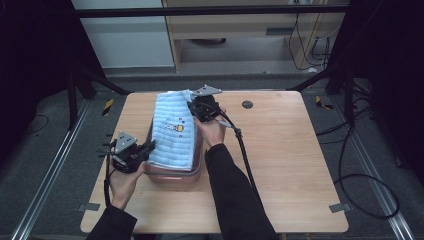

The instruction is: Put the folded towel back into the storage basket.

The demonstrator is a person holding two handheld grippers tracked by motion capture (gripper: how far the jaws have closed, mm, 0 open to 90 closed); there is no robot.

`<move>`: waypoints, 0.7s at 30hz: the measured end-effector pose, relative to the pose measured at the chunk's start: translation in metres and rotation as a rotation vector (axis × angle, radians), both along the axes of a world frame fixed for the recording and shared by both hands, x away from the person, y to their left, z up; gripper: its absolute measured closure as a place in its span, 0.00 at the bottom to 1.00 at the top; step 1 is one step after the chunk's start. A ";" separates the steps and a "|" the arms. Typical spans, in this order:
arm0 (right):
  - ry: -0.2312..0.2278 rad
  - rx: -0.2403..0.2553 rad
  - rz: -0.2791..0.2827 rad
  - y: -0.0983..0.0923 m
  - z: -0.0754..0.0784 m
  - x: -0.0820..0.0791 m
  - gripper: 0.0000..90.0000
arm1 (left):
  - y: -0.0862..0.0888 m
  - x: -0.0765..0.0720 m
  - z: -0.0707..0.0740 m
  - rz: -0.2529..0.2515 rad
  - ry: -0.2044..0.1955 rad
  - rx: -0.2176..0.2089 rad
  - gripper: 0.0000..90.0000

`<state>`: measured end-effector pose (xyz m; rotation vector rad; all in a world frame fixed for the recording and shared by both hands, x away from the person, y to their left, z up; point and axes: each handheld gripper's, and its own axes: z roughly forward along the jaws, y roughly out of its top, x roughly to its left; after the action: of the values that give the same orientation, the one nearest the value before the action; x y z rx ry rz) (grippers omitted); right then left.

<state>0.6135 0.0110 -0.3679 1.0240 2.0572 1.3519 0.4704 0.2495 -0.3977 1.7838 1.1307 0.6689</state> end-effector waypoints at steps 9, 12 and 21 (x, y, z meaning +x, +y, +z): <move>0.023 -0.025 0.004 0.002 -0.015 0.001 0.93 | -0.005 0.002 -0.015 -0.005 0.038 0.046 0.95; 0.034 -0.027 0.003 0.002 -0.021 0.001 0.93 | -0.006 0.002 -0.019 -0.005 0.049 0.057 0.95; 0.054 -0.044 0.008 0.005 -0.037 0.002 0.93 | -0.008 0.003 -0.029 0.002 0.086 0.071 0.95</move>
<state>0.6152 0.0159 -0.4048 1.0450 2.1229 1.2902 0.4736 0.2417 -0.4267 1.8875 1.1788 0.6462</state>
